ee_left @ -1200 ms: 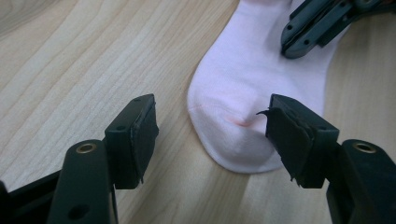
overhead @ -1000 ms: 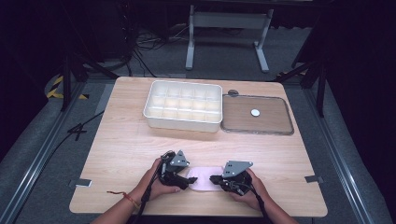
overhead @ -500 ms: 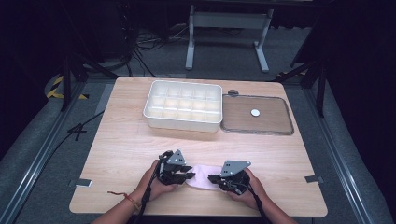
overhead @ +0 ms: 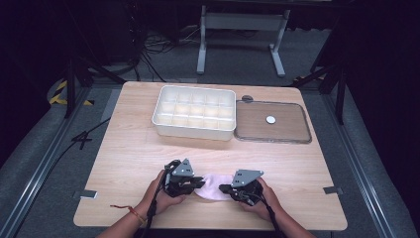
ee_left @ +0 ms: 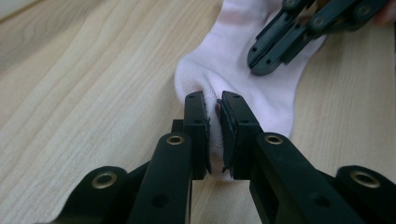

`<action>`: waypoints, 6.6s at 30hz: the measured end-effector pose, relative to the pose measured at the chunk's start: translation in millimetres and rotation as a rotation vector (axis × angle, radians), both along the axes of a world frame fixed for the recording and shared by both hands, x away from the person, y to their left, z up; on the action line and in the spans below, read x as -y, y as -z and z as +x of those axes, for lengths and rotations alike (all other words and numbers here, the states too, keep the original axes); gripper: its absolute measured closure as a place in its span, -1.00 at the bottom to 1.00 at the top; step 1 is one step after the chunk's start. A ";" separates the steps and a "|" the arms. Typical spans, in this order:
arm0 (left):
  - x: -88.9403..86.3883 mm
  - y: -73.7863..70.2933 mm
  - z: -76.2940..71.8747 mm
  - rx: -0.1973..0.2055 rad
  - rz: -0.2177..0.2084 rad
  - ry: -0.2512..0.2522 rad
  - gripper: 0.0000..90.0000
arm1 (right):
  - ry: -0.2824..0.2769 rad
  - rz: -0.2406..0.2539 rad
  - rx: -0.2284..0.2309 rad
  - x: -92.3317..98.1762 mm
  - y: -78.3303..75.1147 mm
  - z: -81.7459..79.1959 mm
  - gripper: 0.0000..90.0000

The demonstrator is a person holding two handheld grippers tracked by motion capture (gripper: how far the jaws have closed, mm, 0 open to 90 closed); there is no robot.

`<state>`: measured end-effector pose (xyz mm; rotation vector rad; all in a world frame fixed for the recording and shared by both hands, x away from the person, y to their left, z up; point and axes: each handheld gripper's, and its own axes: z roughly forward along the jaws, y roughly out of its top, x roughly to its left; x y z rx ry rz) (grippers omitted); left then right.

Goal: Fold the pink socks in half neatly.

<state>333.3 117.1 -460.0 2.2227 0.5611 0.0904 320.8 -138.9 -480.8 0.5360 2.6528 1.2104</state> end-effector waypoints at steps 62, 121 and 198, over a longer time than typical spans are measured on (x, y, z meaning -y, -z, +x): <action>41.0 -33.4 3.0 0.103 0.050 0.067 0.82 | 0.062 -0.060 -0.007 37.8 -7.9 15.0 0.96; 104.7 -18.3 15.2 0.123 0.125 0.087 0.85 | 0.075 -0.049 -0.070 65.1 -12.7 32.6 0.94; 64.4 7.5 7.1 0.068 0.169 0.172 0.61 | 0.007 -0.126 0.015 45.1 -26.7 9.8 0.82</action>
